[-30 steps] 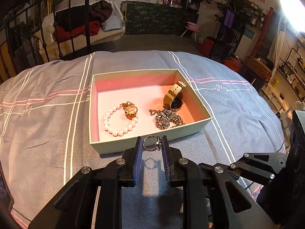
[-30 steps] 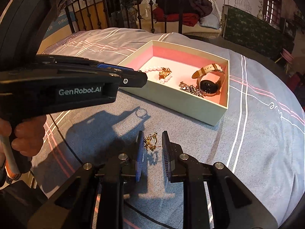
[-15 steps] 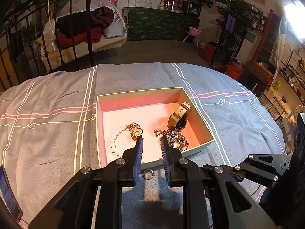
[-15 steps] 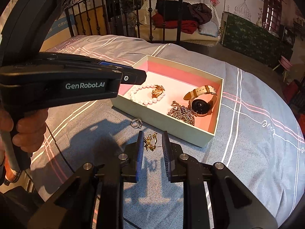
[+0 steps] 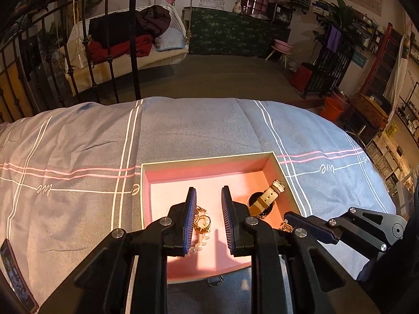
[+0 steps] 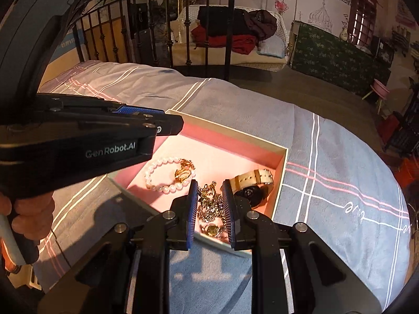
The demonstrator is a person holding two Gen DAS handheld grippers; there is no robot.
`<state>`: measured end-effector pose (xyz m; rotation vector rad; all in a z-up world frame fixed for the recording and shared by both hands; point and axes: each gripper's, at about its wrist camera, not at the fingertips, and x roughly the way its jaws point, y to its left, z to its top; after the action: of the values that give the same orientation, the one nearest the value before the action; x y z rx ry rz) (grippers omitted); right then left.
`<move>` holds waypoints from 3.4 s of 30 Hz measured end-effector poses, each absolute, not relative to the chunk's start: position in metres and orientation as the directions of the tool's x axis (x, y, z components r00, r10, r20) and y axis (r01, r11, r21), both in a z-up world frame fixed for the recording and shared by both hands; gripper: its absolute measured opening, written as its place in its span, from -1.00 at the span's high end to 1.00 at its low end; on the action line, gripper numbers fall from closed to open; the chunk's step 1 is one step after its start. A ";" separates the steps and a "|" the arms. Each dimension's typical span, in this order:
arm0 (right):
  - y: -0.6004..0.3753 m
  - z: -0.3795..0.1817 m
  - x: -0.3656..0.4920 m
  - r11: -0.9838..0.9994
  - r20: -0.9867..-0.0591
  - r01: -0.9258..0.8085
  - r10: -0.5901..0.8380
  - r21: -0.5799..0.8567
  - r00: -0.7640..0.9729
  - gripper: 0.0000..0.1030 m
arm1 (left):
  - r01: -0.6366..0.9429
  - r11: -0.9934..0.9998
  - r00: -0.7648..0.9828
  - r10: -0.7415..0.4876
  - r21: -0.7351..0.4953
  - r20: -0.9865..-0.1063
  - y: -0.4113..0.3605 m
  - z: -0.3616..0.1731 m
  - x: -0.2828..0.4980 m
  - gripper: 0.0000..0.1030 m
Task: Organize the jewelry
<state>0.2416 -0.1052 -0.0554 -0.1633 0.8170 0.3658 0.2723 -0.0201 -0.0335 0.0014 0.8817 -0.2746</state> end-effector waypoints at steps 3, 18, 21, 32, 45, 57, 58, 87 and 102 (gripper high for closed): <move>-0.103 -0.055 0.253 0.925 -0.740 -0.379 0.248 -0.009 0.625 0.61 | 0.233 0.967 0.605 -0.226 -0.102 -0.763 -0.021 -0.034 0.279 0.62; -0.105 -0.065 0.262 0.922 -0.763 -0.388 0.262 0.016 0.591 0.54 | 0.218 0.971 0.586 -0.208 -0.095 -0.783 -0.025 -0.040 0.290 0.55; -0.112 -0.064 0.252 0.939 -0.744 -0.341 0.208 -0.029 0.635 -0.79 | 0.132 0.990 0.618 -0.119 -0.048 -0.777 -0.012 -0.039 0.283 -0.69; -0.159 -0.115 0.152 0.959 -0.786 -0.257 0.247 0.116 0.567 -0.79 | 0.128 0.992 0.585 -0.056 0.024 -0.809 -0.003 -0.102 0.169 -0.54; -0.153 -0.128 0.144 0.947 -0.803 -0.297 0.269 0.121 0.531 -0.79 | 0.126 0.992 0.577 -0.092 -0.023 -0.811 -0.034 -0.126 0.186 0.61; -0.107 -0.123 0.160 0.891 -0.807 -0.446 0.325 0.087 0.492 0.98 | 0.135 0.987 0.611 -0.155 -0.091 -0.776 -0.007 -0.092 0.161 0.61; -0.107 -0.117 0.162 0.893 -0.795 -0.443 0.324 0.079 0.512 0.98 | 0.141 0.985 0.619 -0.166 -0.099 -0.767 -0.010 -0.085 0.163 0.61; -0.124 -0.062 0.220 0.952 -0.674 -0.304 0.247 0.034 0.696 -0.89 | 0.087 0.995 0.671 -0.094 -0.048 -0.736 -0.013 -0.032 0.260 -0.84; -0.165 0.010 0.106 0.998 -0.287 -0.022 0.004 -0.059 0.958 -0.89 | 0.106 0.994 0.937 -0.106 -0.020 -0.334 0.016 0.054 0.098 -0.88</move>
<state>0.1064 -0.1654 0.0097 -0.0618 0.2907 0.0129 0.0978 0.0158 0.0543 -0.0015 0.3412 -0.1081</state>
